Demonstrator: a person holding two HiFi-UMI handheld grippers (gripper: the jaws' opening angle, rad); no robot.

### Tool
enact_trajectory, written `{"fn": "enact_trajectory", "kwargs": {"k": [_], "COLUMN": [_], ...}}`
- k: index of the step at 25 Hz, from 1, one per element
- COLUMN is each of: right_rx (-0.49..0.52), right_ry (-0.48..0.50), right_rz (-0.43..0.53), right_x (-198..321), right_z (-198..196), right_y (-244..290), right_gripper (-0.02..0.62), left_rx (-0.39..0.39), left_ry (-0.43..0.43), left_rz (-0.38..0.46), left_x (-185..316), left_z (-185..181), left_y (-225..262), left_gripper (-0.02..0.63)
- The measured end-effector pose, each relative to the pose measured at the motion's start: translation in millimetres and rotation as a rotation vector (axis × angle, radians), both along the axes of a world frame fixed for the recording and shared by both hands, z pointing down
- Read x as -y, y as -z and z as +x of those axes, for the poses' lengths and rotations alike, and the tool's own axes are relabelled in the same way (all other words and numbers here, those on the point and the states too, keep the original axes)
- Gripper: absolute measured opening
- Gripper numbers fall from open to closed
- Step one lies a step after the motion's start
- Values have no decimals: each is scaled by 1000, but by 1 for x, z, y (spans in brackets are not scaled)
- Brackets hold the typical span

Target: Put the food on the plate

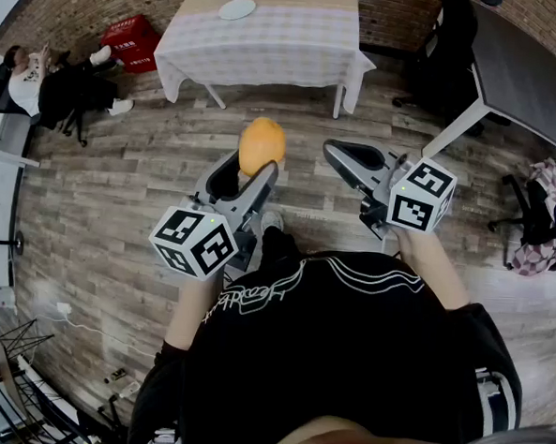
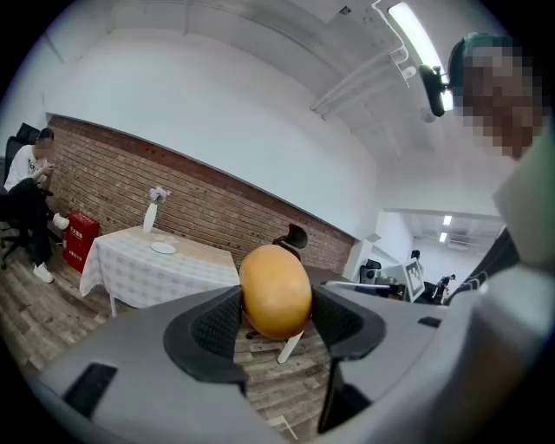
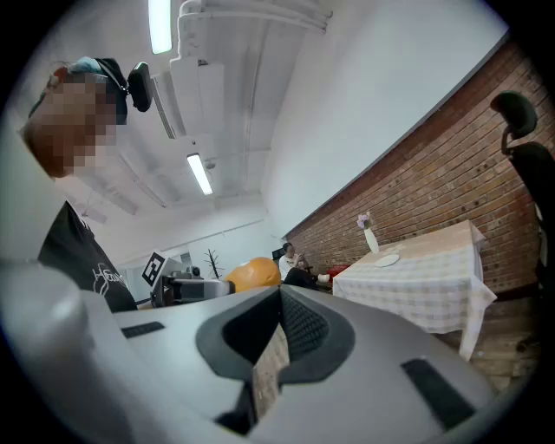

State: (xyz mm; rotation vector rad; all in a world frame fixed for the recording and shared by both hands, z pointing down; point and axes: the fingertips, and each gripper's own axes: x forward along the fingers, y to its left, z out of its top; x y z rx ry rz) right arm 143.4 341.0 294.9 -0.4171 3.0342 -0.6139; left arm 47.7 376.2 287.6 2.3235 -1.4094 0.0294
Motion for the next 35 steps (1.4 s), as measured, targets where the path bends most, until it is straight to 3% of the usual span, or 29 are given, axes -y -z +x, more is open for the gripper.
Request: {"fn": "enact_trajectory", "kwargs": {"k": [24,35], "right_rx": [-1,-30], "right_ry": [-35,-76], "right_rz": [-4,-68], "right_x": [19,116], "right_z": [4,-33], "right_y": [-5,-24], "right_gripper": [-3,-3], "left_rx": [-2,-32], "left_ry": [49,15], "left_rz": [8,-54], "left_x": [16,118], "left_z": [-18,-56], "left_y": [1,-18], "left_gripper": [249,250]}}
